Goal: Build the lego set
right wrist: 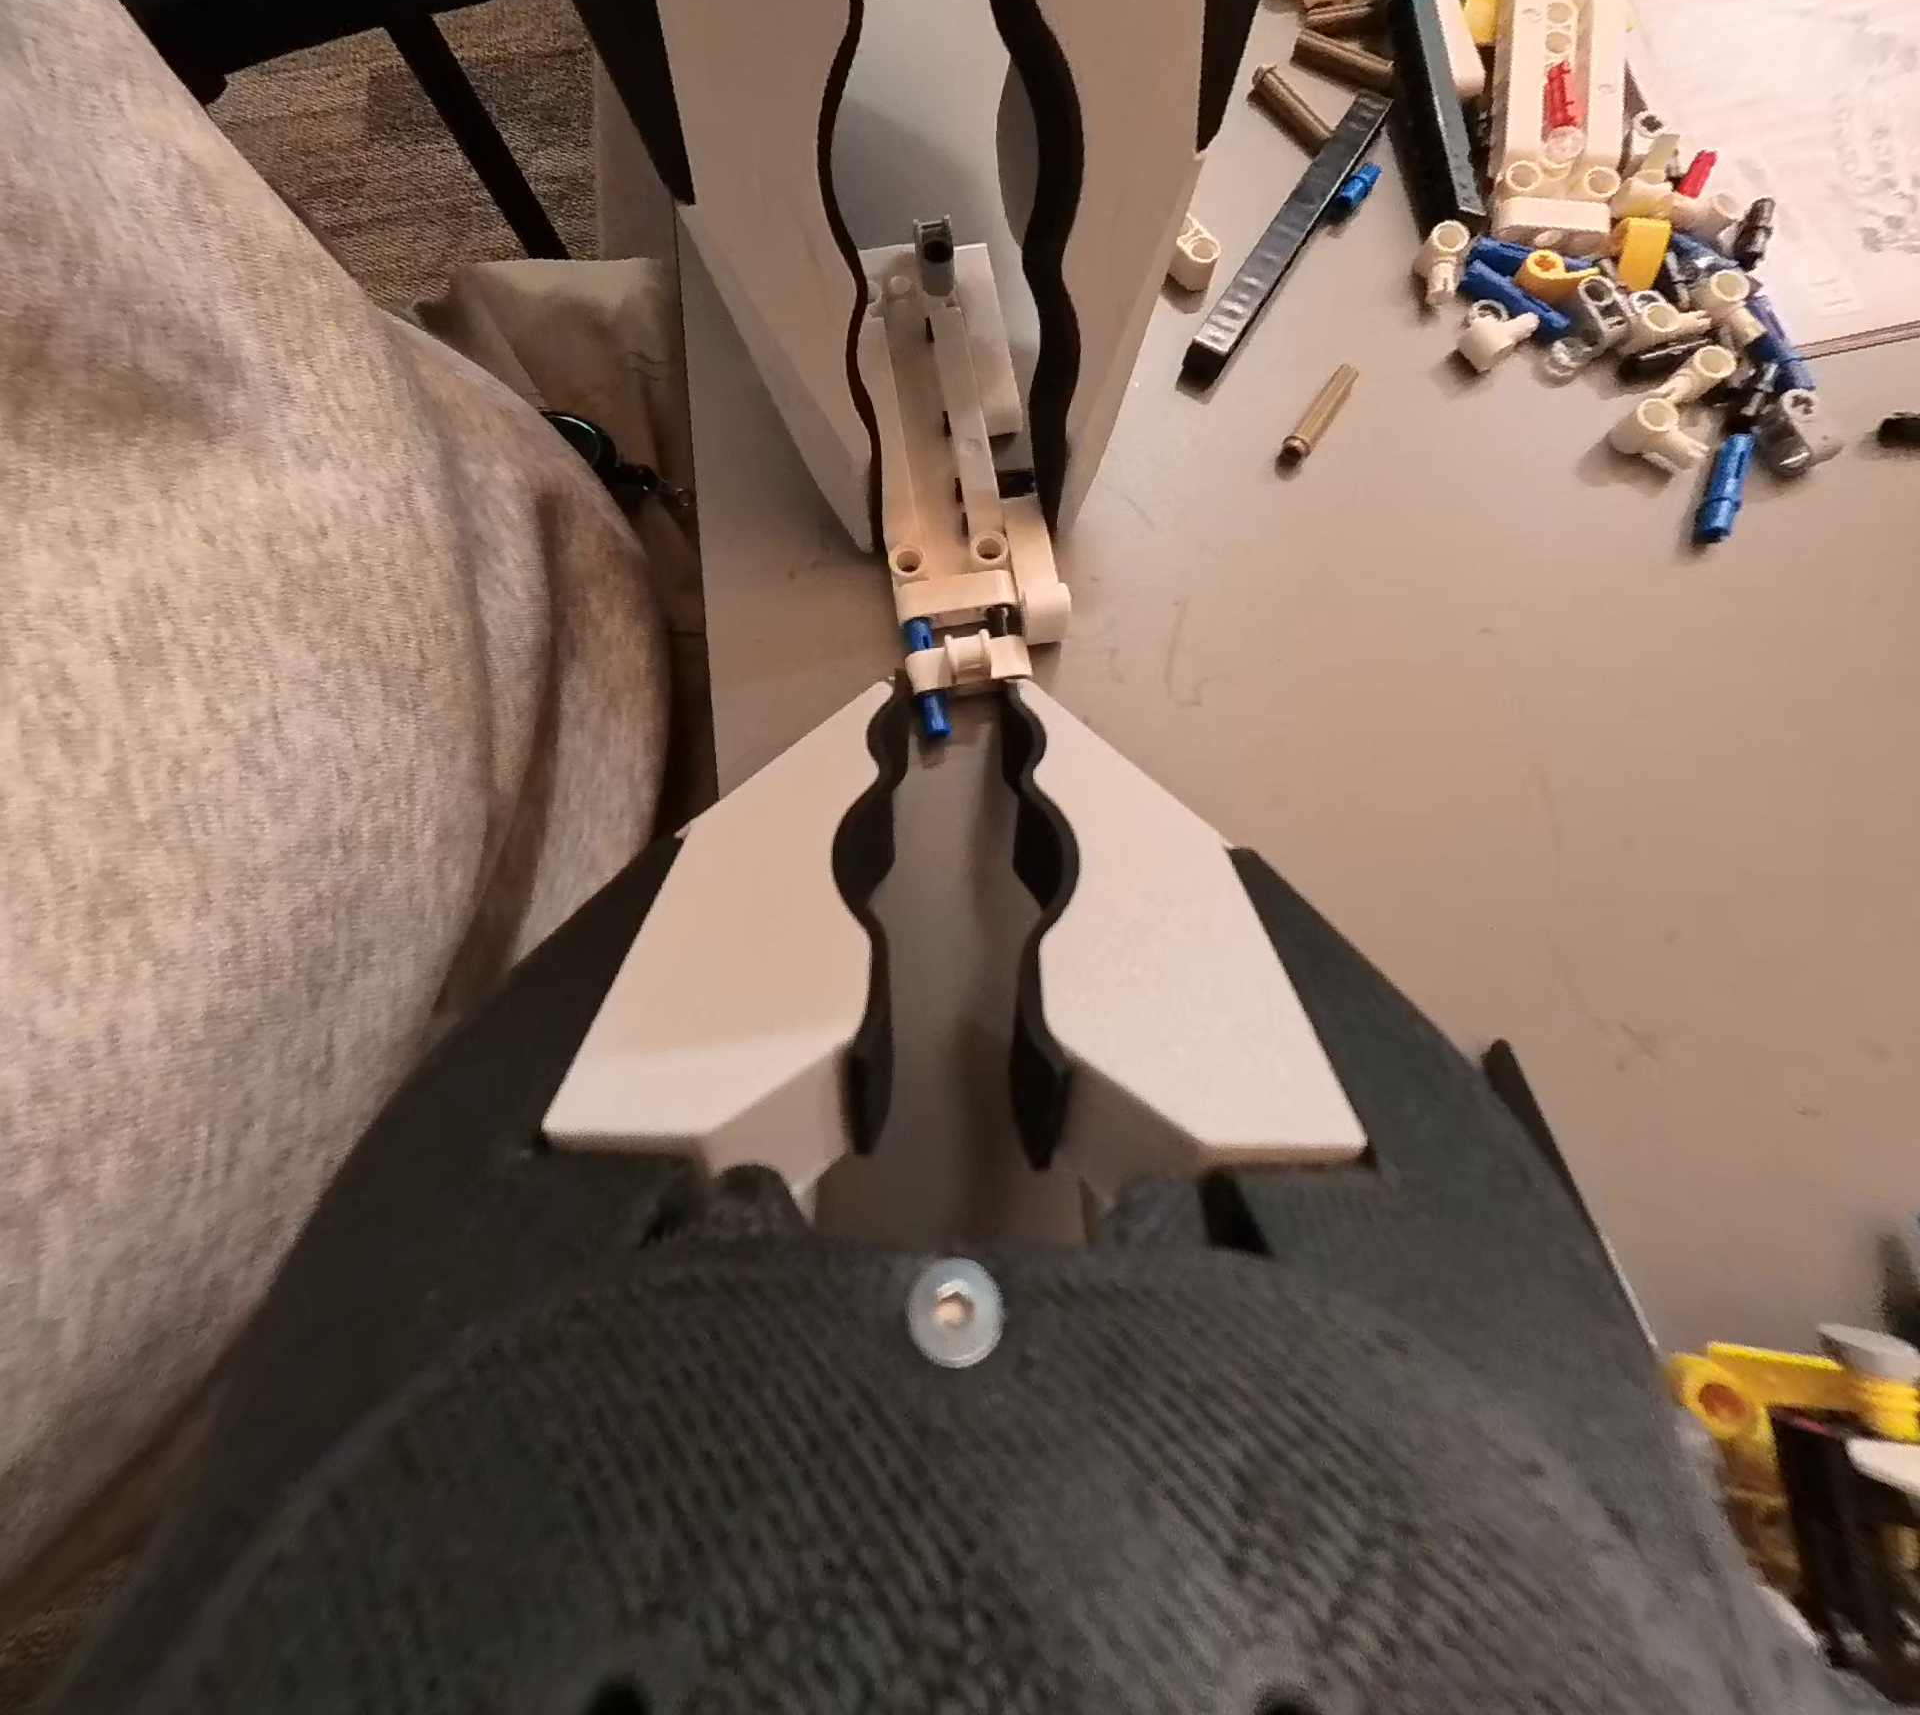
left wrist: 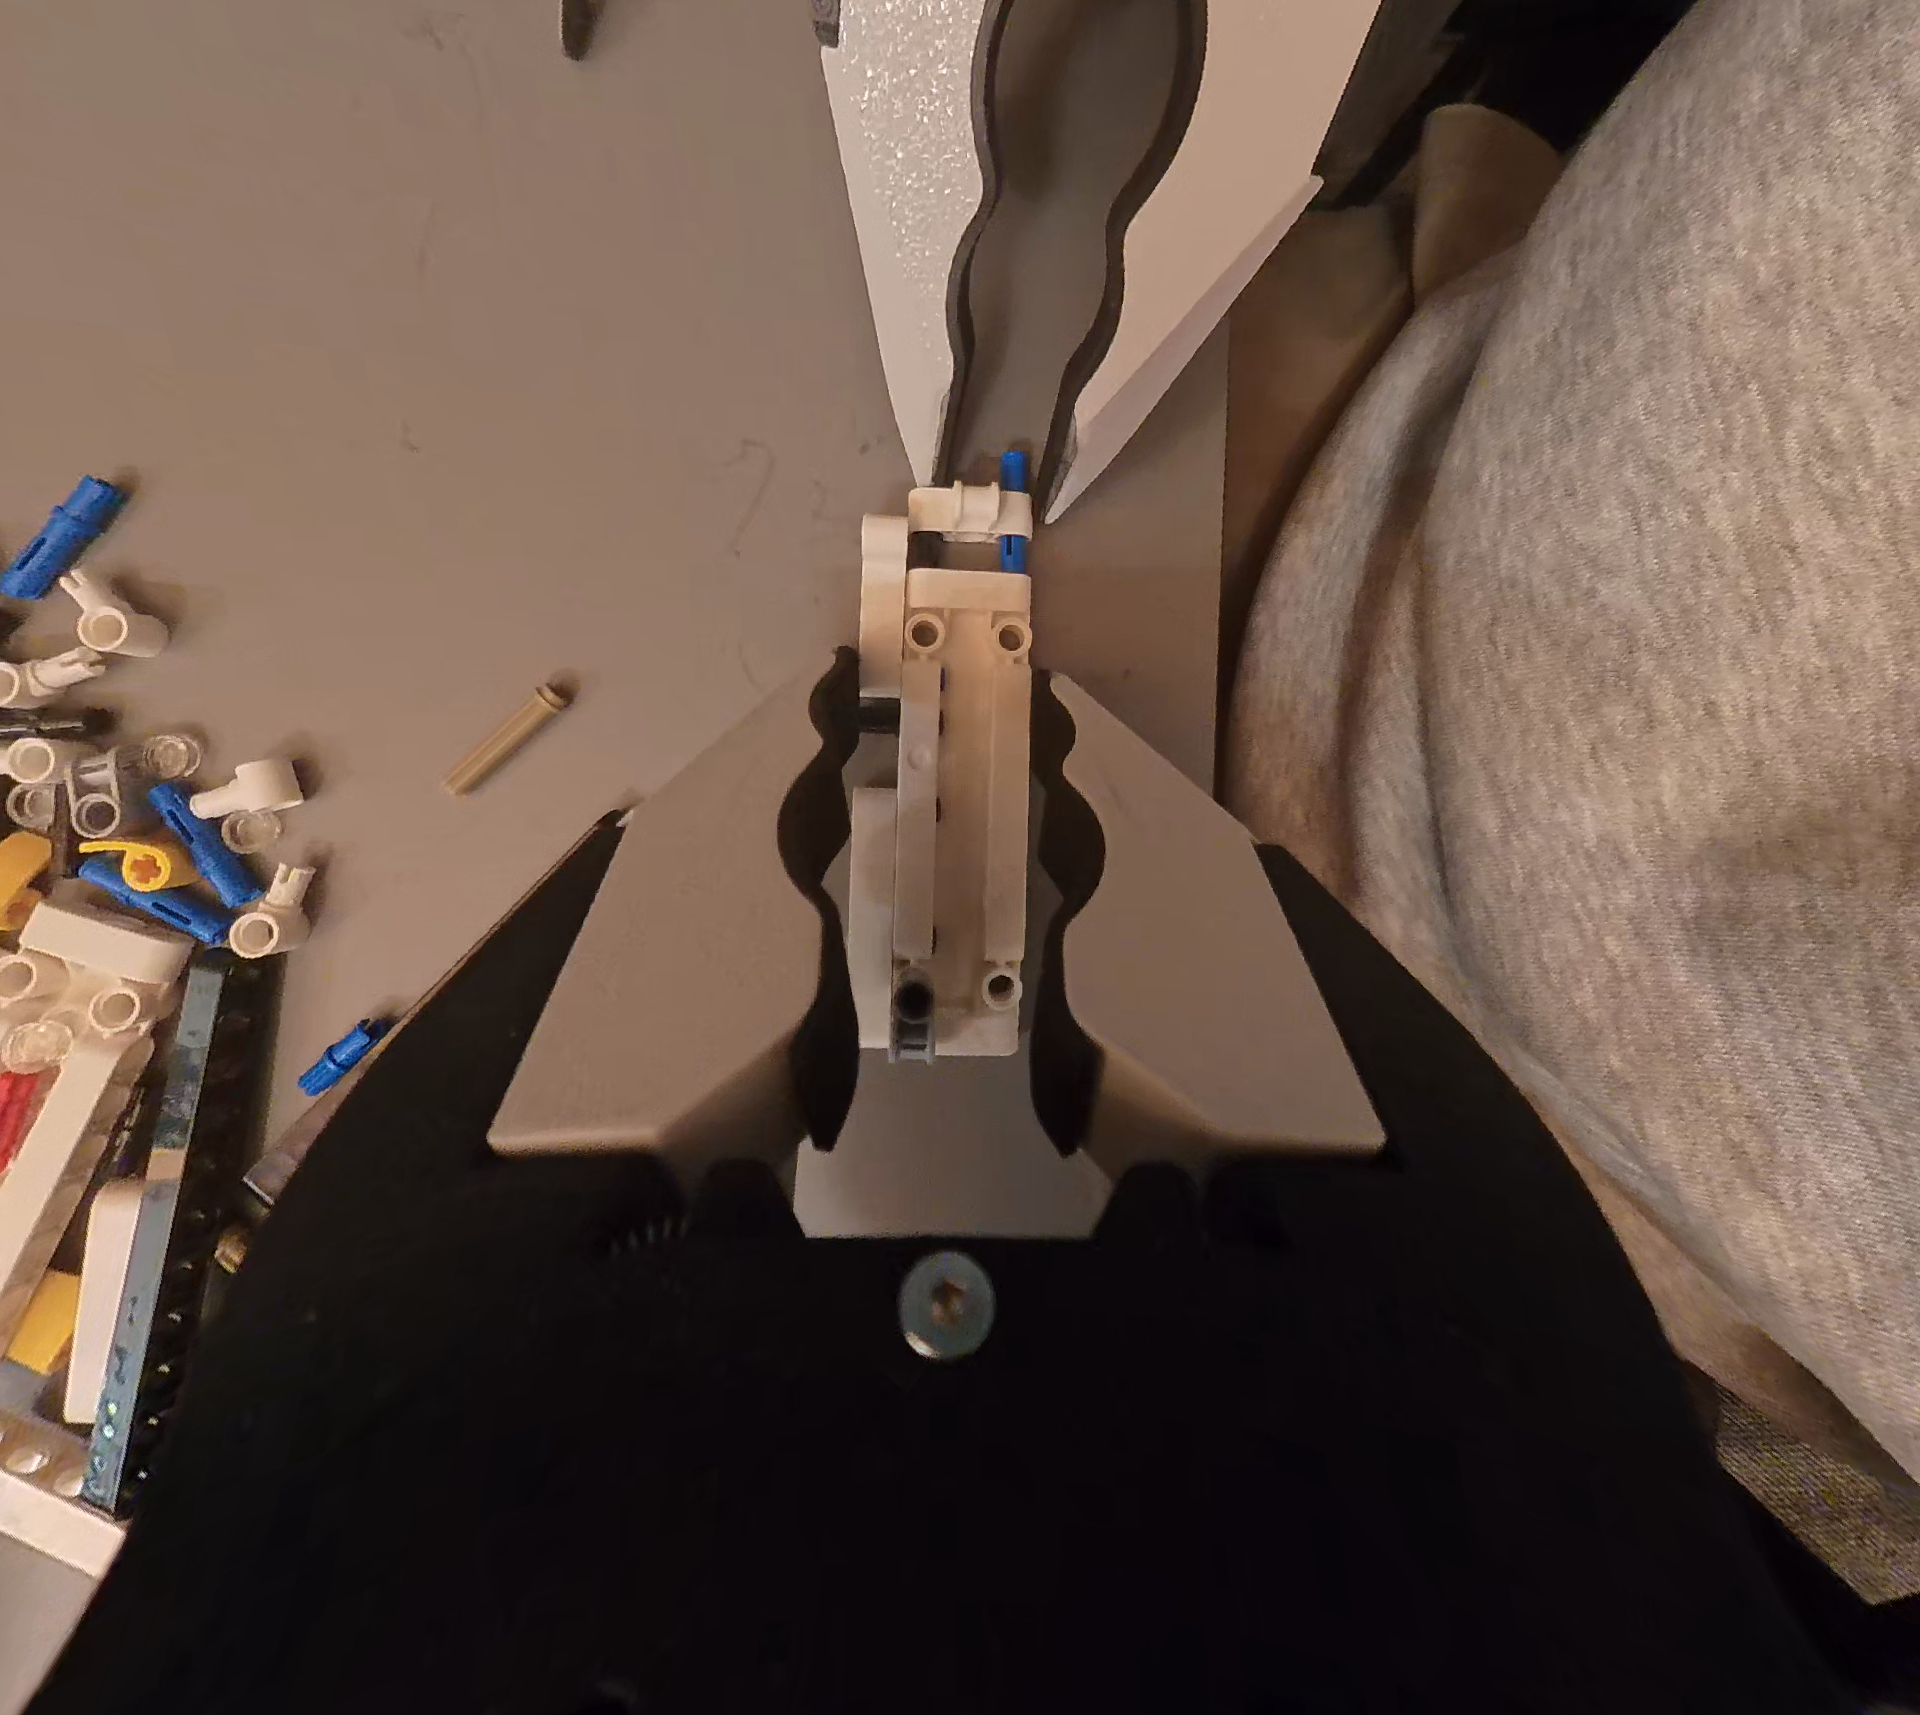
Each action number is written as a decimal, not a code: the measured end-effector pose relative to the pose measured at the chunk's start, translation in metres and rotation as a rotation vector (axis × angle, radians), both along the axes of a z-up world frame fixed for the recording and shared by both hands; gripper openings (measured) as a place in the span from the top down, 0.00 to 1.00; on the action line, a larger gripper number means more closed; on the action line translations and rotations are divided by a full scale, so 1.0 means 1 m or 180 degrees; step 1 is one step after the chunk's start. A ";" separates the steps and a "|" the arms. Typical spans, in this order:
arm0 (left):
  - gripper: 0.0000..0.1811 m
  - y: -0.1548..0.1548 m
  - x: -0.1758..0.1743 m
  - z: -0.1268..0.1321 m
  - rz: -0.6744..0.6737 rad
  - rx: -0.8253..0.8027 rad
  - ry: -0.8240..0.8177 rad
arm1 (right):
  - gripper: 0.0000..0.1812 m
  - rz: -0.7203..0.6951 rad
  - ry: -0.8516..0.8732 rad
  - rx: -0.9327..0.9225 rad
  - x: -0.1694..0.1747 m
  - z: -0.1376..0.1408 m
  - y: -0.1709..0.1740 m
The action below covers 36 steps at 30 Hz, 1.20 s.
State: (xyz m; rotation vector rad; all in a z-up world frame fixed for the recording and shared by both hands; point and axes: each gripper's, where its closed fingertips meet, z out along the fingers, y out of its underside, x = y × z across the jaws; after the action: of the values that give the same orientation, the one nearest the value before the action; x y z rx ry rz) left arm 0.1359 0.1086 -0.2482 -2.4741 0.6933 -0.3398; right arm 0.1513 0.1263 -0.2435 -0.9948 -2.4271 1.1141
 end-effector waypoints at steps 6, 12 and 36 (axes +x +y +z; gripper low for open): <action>0.83 0.000 0.000 0.000 -0.0030 0.0015 0.0021 | 0.92 0.0008 0.0030 0.0034 0.000 0.000 0.000; 0.83 0.000 0.000 0.000 -0.0040 0.0031 0.0030 | 0.92 0.0085 0.0066 0.0069 0.001 0.000 -0.001; 0.83 0.003 0.001 0.000 0.0072 0.0105 0.0026 | 0.92 -0.0282 -0.0158 -0.0165 -0.003 0.000 -0.003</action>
State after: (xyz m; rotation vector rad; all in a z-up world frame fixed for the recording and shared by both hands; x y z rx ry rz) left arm 0.1366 0.1114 -0.2479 -2.4515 0.6684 -0.3074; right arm 0.1487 0.1237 -0.2436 -1.1474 -2.3780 1.1401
